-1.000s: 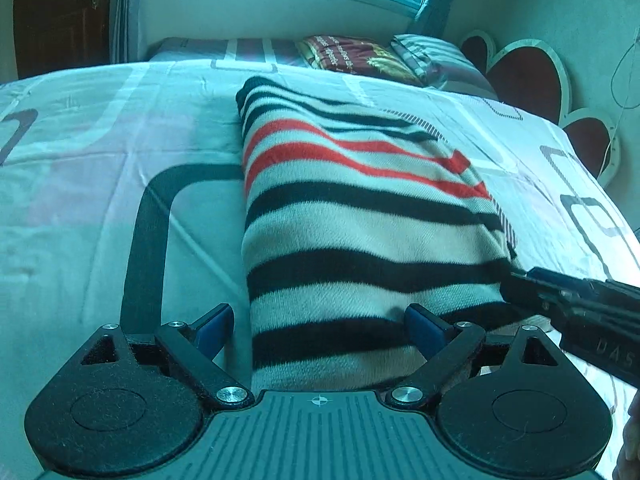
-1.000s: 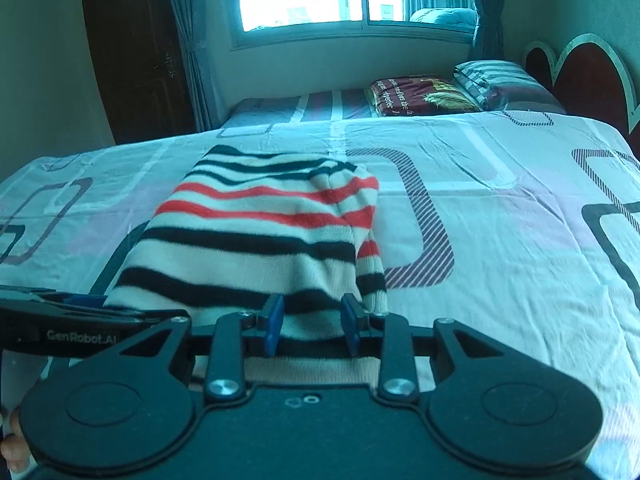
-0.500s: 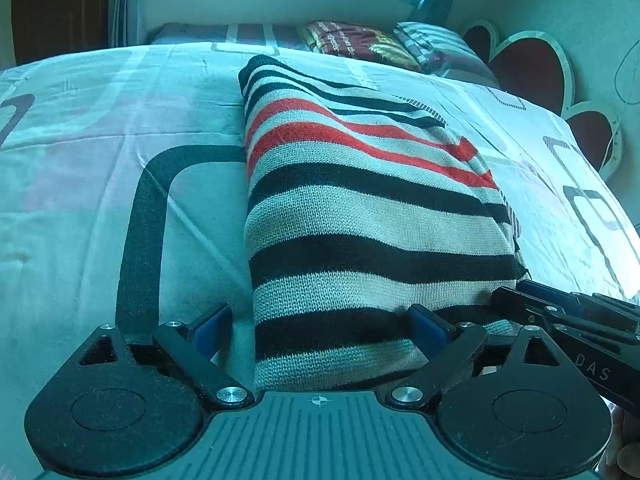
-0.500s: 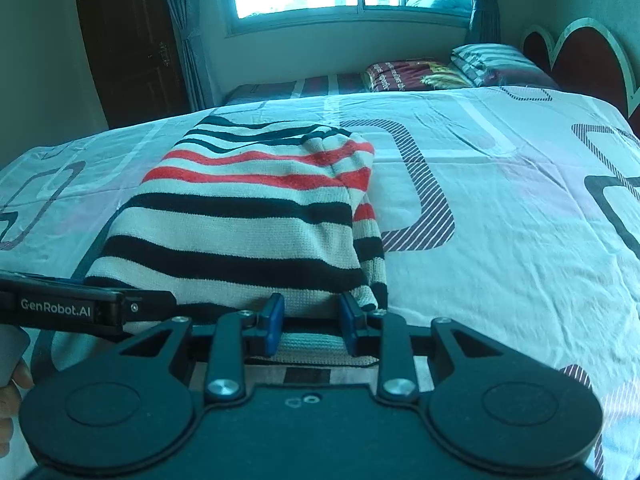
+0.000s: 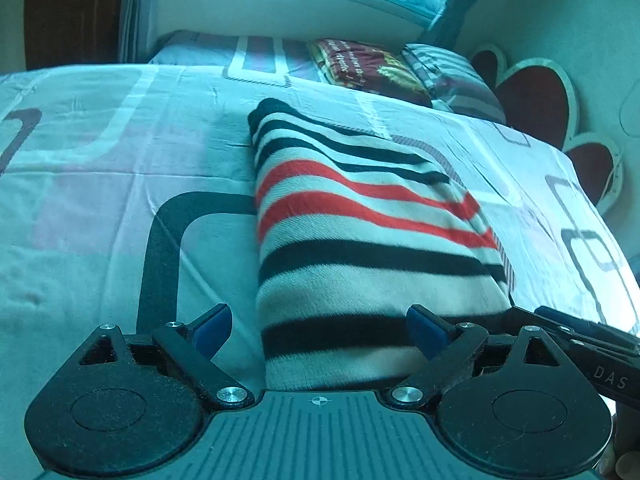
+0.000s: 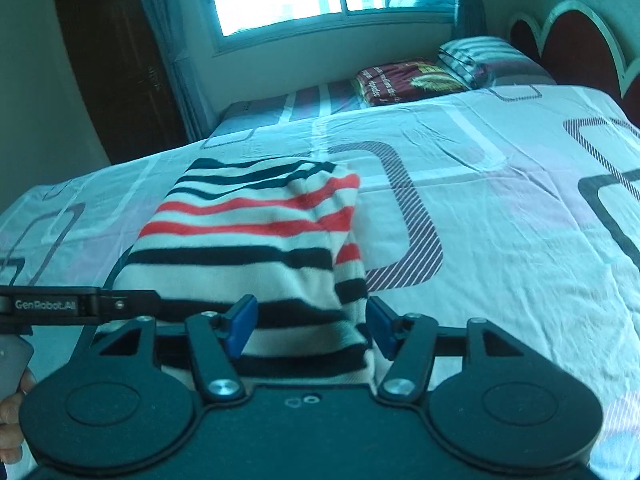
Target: Fold small clothes
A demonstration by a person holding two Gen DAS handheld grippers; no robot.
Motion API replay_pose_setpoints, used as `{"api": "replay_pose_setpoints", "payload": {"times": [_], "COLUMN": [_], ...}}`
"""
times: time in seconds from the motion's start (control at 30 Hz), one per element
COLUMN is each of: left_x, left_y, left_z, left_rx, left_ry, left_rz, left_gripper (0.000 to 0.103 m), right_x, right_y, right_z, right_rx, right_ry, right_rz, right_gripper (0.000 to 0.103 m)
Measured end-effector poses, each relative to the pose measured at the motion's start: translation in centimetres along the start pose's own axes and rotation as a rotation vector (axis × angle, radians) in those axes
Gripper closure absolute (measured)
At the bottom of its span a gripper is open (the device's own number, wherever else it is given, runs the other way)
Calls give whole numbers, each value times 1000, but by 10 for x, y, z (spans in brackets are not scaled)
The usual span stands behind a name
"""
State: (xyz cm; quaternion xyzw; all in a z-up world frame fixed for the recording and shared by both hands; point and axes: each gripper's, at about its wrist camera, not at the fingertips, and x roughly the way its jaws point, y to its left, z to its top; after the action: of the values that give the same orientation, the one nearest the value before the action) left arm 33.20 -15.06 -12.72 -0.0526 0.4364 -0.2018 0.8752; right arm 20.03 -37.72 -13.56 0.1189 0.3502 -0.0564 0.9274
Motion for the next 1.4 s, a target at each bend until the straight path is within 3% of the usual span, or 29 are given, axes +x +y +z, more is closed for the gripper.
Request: {"api": "replay_pose_setpoints", "payload": {"times": [0.57, 0.67, 0.97, 1.23, 1.4], "left_x": [48, 54, 68, 72, 68], "left_y": [6, 3, -3, -1, 4], "left_z": [23, 23, 31, 32, 29], "left_rx": [-57, -38, -2, -11, -34], "left_ry": [87, 84, 63, 45, 19], "left_rz": [-120, -123, -147, -158, -170], "left_gripper": [9, 3, 1, 1, 11], "right_x": [49, 55, 71, 89, 87], "right_y": [-14, -13, -10, -25, -30], "right_z": [22, 23, 27, 28, 30], "right_rx": [81, 73, 47, 170, 205], "right_ry": [60, 58, 41, 72, 108], "right_rz": [67, 72, 95, 186, 249], "right_gripper": [32, 30, 27, 25, 43]}}
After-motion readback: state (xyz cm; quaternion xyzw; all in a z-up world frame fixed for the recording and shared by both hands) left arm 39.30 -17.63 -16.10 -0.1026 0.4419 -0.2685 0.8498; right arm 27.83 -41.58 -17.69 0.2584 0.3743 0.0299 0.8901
